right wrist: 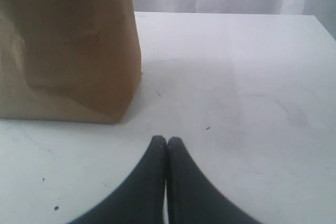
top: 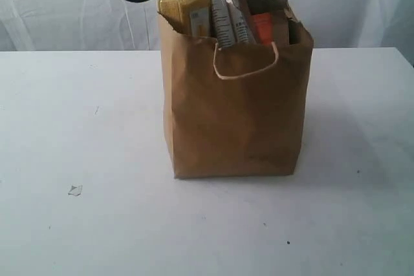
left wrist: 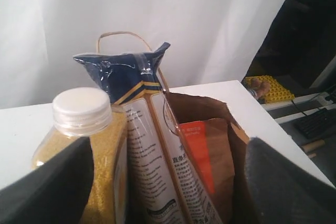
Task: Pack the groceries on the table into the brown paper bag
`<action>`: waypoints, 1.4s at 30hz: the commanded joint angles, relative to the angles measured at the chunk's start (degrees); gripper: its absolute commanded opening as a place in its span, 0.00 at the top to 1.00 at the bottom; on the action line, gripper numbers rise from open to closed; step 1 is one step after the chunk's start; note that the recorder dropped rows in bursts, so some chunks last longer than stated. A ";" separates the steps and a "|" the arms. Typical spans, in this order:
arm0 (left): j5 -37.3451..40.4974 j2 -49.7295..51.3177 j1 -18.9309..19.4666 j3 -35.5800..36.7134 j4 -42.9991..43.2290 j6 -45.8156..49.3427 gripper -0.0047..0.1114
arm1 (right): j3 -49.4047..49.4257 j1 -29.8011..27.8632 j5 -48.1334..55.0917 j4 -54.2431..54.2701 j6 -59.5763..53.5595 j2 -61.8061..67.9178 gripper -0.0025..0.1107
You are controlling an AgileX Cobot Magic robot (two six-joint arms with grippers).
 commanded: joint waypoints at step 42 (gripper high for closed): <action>35.91 -45.10 -1.40 32.61 4.56 7.90 0.96 | 0.29 -0.20 -0.15 0.00 0.19 -0.35 0.98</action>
